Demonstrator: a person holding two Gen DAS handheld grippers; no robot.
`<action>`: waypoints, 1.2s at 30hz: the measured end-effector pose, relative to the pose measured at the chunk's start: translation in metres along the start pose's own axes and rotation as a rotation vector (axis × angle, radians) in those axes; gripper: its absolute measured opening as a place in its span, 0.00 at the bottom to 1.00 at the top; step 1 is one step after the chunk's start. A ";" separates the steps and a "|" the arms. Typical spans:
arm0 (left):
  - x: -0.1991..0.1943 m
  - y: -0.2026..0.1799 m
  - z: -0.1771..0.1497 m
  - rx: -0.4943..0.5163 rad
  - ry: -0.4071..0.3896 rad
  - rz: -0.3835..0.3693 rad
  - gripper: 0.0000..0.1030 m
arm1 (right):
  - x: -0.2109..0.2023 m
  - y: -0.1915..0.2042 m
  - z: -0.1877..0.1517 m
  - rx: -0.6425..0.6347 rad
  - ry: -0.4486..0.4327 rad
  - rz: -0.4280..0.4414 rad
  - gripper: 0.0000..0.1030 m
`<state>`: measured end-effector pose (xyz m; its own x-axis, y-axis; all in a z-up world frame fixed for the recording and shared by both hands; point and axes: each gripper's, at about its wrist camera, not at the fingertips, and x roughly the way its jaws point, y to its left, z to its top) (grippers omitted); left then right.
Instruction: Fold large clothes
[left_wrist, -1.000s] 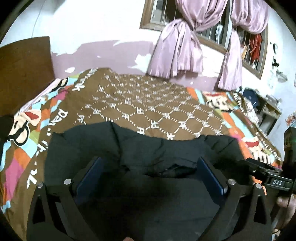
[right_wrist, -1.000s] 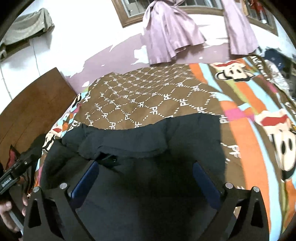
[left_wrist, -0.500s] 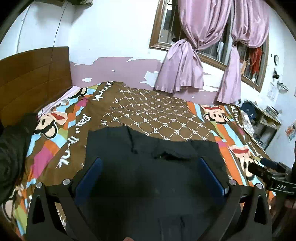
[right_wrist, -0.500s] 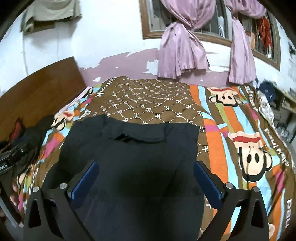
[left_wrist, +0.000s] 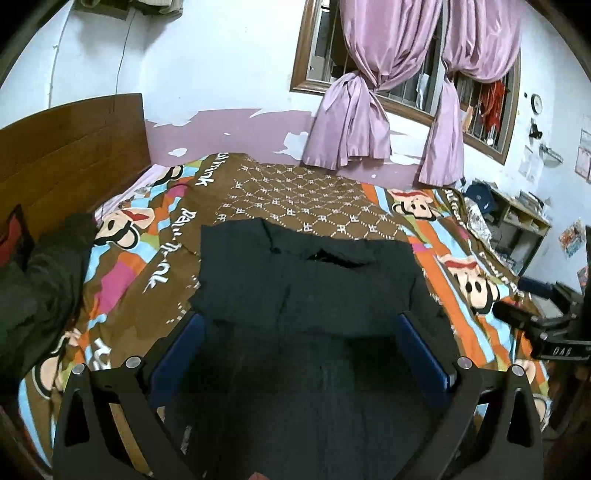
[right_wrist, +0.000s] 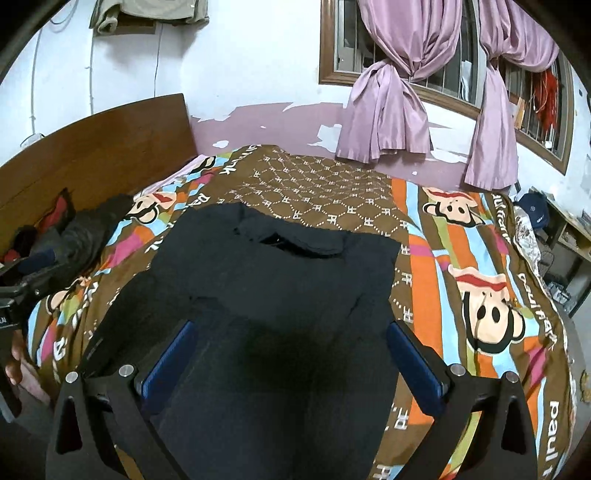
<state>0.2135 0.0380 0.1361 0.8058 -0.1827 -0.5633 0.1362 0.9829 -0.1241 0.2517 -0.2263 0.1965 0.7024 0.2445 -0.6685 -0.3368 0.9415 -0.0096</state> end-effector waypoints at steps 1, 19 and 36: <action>-0.003 0.001 -0.003 0.005 -0.001 0.000 0.98 | -0.003 0.002 -0.005 0.001 0.001 0.005 1.00; -0.010 0.032 -0.137 0.189 0.142 -0.015 0.98 | 0.025 0.011 -0.116 -0.100 0.189 -0.021 1.00; 0.031 0.033 -0.222 0.275 0.471 -0.012 0.98 | 0.068 0.055 -0.200 -0.340 0.413 0.074 1.00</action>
<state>0.1151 0.0595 -0.0666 0.4669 -0.1224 -0.8758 0.3403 0.9390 0.0502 0.1550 -0.2041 0.0019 0.3878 0.1311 -0.9124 -0.6081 0.7803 -0.1464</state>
